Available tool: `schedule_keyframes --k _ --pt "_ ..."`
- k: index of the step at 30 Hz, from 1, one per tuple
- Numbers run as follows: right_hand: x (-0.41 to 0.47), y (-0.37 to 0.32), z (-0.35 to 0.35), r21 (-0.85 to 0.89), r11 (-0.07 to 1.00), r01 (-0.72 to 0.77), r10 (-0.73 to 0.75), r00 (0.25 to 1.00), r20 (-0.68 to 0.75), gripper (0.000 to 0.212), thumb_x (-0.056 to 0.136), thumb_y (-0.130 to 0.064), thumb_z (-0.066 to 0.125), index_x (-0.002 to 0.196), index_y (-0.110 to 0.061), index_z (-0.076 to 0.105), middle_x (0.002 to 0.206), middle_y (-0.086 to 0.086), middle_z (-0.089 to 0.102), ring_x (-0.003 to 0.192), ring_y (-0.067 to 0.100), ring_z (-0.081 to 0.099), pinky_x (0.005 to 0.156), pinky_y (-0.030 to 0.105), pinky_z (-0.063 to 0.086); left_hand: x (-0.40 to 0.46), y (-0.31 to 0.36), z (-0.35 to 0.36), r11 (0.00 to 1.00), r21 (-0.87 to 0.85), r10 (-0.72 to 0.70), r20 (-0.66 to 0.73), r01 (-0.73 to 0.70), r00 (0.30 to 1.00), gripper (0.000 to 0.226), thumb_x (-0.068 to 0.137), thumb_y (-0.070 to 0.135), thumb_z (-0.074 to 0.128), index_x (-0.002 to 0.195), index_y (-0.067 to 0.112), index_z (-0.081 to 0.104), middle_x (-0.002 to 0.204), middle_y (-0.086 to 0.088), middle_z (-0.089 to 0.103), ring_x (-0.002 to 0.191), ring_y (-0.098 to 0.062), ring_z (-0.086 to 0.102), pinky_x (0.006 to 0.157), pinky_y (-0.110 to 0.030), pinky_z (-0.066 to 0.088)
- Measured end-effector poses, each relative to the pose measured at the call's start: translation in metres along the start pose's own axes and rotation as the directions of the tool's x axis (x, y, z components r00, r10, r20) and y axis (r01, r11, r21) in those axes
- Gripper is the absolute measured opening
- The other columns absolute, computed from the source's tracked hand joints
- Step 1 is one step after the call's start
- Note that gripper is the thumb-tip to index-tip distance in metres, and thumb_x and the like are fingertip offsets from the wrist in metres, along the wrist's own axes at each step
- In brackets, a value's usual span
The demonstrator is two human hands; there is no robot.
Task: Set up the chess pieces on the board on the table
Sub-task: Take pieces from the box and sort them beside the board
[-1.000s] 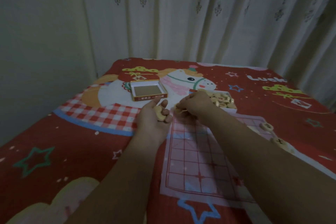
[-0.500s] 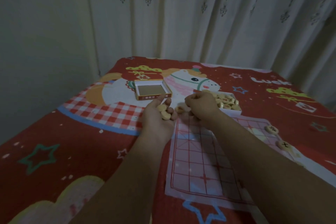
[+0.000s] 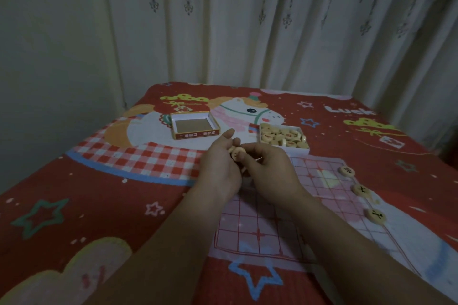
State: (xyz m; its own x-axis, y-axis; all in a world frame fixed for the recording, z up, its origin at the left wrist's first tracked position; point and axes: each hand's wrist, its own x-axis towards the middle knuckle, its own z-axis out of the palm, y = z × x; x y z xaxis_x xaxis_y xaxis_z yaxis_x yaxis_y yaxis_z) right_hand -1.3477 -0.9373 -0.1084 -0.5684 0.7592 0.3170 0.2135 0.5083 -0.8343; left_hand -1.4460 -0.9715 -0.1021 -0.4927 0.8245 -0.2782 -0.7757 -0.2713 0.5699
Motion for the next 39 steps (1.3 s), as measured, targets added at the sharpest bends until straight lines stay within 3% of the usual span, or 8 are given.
schedule_keyframes --k 5,10,16,19,23,28,36,39 --pt "-0.004 0.000 -0.019 0.333 0.915 -0.228 0.239 0.971 0.008 0.014 0.097 -0.014 0.061 0.097 -0.005 0.073 0.079 0.008 0.071 0.058 0.012 0.063 0.051 0.026 0.051 -0.001 0.002 0.000 0.999 0.031 0.029 0.014 -0.029 0.999 0.021 0.103 0.013 0.038 0.111 0.014 0.057 0.075 -0.001 0.048 0.062 -0.014 0.039 0.058 -0.029 0.031" --pt "-0.014 0.005 -0.022 0.411 0.854 -0.319 0.303 0.947 0.106 0.016 0.097 -0.008 0.059 0.103 0.002 0.070 0.083 0.016 0.064 0.056 0.012 0.060 0.051 0.026 0.053 0.006 0.006 -0.009 0.997 0.045 0.063 0.003 -0.063 0.998 0.028 0.101 0.014 0.044 0.121 0.006 0.062 0.071 0.001 0.042 0.057 -0.012 0.034 0.055 -0.026 0.029" --pt "-0.014 0.003 -0.024 0.414 0.851 -0.322 0.292 0.947 0.137 0.013 0.094 -0.005 0.062 0.101 -0.005 0.072 0.089 0.014 0.068 0.060 0.013 0.062 0.060 0.038 0.060 0.010 0.014 -0.016 0.984 0.139 0.113 -0.016 -0.110 0.993 0.036 0.100 0.006 0.043 0.133 0.005 0.058 0.090 0.000 0.046 0.059 -0.011 0.031 0.055 -0.023 0.031" --pt "-0.014 0.003 -0.027 0.437 0.833 -0.339 0.323 0.940 0.113 0.015 0.093 -0.002 0.062 0.107 0.001 0.067 0.091 0.018 0.067 0.056 0.013 0.061 0.051 0.031 0.057 0.010 0.016 -0.016 0.972 0.165 0.168 -0.007 -0.165 0.986 0.040 0.102 0.000 0.038 0.139 0.006 0.049 0.097 -0.002 0.049 0.061 -0.010 0.033 0.055 -0.023 0.031" --pt "-0.008 0.007 -0.037 0.432 0.836 -0.338 0.366 0.931 0.020 0.012 0.092 -0.001 0.062 0.103 -0.001 0.067 0.084 0.012 0.070 0.056 0.014 0.063 0.049 0.026 0.052 0.014 0.019 -0.022 0.965 0.163 0.208 0.003 -0.206 0.978 0.041 0.098 -0.001 0.051 0.139 0.004 0.049 0.098 -0.005 0.053 0.063 -0.008 0.049 0.051 -0.019 0.041" --pt "0.001 0.021 -0.061 0.464 0.825 -0.323 0.425 0.895 -0.132 0.019 0.089 -0.003 0.066 0.108 -0.003 0.069 0.097 0.016 0.069 0.063 0.019 0.063 0.053 0.028 0.053 0.013 0.016 -0.022 0.973 0.125 0.193 0.019 -0.194 0.981 0.040 0.095 -0.006 0.053 0.134 0.001 0.052 0.118 -0.014 0.055 0.079 -0.014 0.059 0.067 -0.021 0.054" --pt "0.002 0.030 -0.082 0.344 0.859 -0.379 0.467 0.856 -0.221 0.006 0.089 -0.001 0.064 0.085 -0.004 0.067 0.090 0.013 0.067 0.063 0.021 0.061 0.058 0.033 0.056 0.001 0.006 -0.009 0.993 0.090 0.066 0.073 -0.073 0.995 0.027 0.100 0.005 0.048 0.124 0.001 0.057 0.095 -0.009 0.056 0.078 -0.020 0.056 0.069 -0.030 0.051" --pt "0.002 0.028 -0.076 0.284 0.871 -0.402 0.462 0.866 -0.190 0.004 0.088 0.001 0.065 0.085 0.003 0.067 0.079 0.014 0.065 0.057 0.018 0.060 0.045 0.024 0.052 -0.006 -0.002 -0.003 0.992 0.127 0.014 0.066 -0.022 0.998 0.016 0.098 0.009 0.052 0.111 0.002 0.060 0.095 -0.010 0.053 0.077 -0.021 0.053 0.072 -0.032 0.050"
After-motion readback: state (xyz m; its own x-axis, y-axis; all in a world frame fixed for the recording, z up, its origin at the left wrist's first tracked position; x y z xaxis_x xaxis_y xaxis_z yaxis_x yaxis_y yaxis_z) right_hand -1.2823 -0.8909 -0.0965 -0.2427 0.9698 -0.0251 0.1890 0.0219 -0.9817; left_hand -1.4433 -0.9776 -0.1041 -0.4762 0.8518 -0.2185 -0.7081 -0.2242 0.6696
